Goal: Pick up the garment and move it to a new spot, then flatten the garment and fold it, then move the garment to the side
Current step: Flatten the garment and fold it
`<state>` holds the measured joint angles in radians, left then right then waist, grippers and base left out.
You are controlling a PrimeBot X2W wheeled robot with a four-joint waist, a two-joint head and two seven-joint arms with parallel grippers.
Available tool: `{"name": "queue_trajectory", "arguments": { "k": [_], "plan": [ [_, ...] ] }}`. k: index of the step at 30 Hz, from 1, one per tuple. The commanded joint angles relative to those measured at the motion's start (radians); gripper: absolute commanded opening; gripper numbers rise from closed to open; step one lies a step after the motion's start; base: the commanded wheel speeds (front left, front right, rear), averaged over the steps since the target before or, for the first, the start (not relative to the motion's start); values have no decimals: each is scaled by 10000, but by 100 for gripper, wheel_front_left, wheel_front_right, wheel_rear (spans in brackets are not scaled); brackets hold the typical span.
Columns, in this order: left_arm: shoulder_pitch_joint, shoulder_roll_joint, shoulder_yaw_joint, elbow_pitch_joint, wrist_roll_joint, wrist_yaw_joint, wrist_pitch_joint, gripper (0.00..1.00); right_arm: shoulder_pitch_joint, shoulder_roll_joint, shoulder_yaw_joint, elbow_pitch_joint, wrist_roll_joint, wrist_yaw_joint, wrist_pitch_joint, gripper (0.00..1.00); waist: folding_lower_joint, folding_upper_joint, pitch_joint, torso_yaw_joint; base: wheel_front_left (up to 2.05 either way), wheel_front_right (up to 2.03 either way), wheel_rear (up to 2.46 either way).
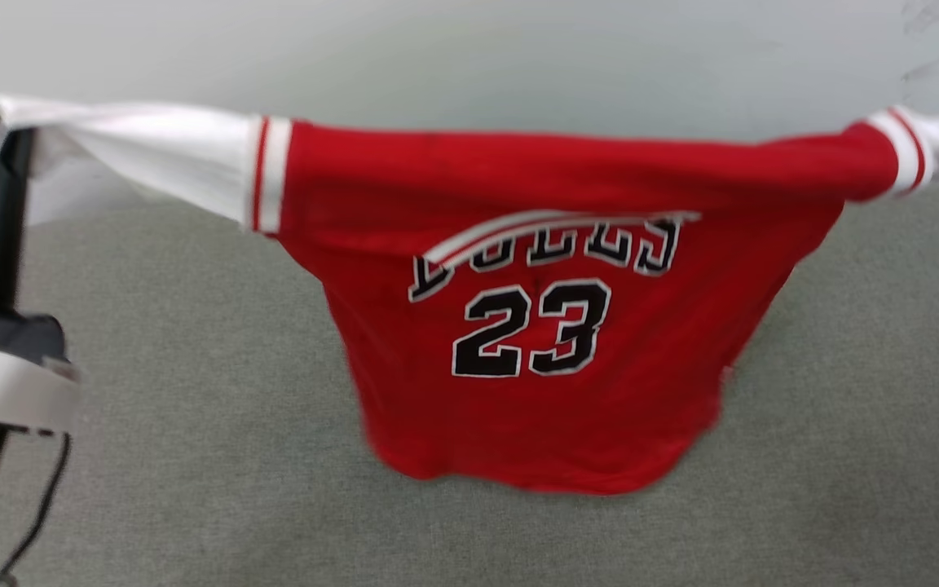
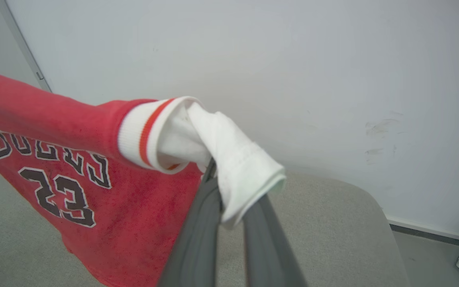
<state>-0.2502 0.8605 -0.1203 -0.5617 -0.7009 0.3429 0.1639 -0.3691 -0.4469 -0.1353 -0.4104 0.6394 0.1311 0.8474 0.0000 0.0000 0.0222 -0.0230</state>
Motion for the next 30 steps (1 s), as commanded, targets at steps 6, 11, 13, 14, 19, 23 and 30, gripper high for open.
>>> {"name": "queue_trajectory", "arguments": {
  "k": [6, 11, 13, 14, 19, 23, 30],
  "plan": [
    [-1712, 164, 279, 452, -176, -512, -189, 0, -1664, 0, 264, 368, -395, -7, -698, 0, 0, 0, 991, -155, 0, 0, 0],
    [-3718, 202, -50, 1347, -234, -1193, -86, 0, -3283, -239, 808, 1007, -793, -7, -1404, 0, 0, 0, 2125, -247, 0, 0, 0],
    [-4762, 122, -251, 1793, -162, -1460, -37, 0, -4048, -299, 1053, 1310, -958, -7, -1726, 0, 0, 0, 2642, -263, 0, 0, 0],
    [-5284, 48, -352, 2061, -156, -1593, -35, 0, -4441, -361, 1177, 1472, -1069, -7, -1893, 0, 0, 0, 2901, -269, 0, 0, 0],
    [-7499, -163, -686, 3292, 48, -2116, 10, 0, -6090, -354, 1750, 2276, -1440, -7, -2456, 0, 0, 0, 3956, -396, 0, 0, 0],
    [-9498, -693, -1021, 4715, 221, -2470, -161, 0, -7791, -278, 2516, 3505, -1957, -9, -3330, 0, 0, 0, 4622, -521, 0, 0, 0],
    [-12753, -1605, -1625, 7513, 967, -3031, -930, 0, -10419, 52, 3240, 5848, -2836, -7, -4860, 0, 0, 0, 5815, -464, 0, 0, 0]
  ]
}}
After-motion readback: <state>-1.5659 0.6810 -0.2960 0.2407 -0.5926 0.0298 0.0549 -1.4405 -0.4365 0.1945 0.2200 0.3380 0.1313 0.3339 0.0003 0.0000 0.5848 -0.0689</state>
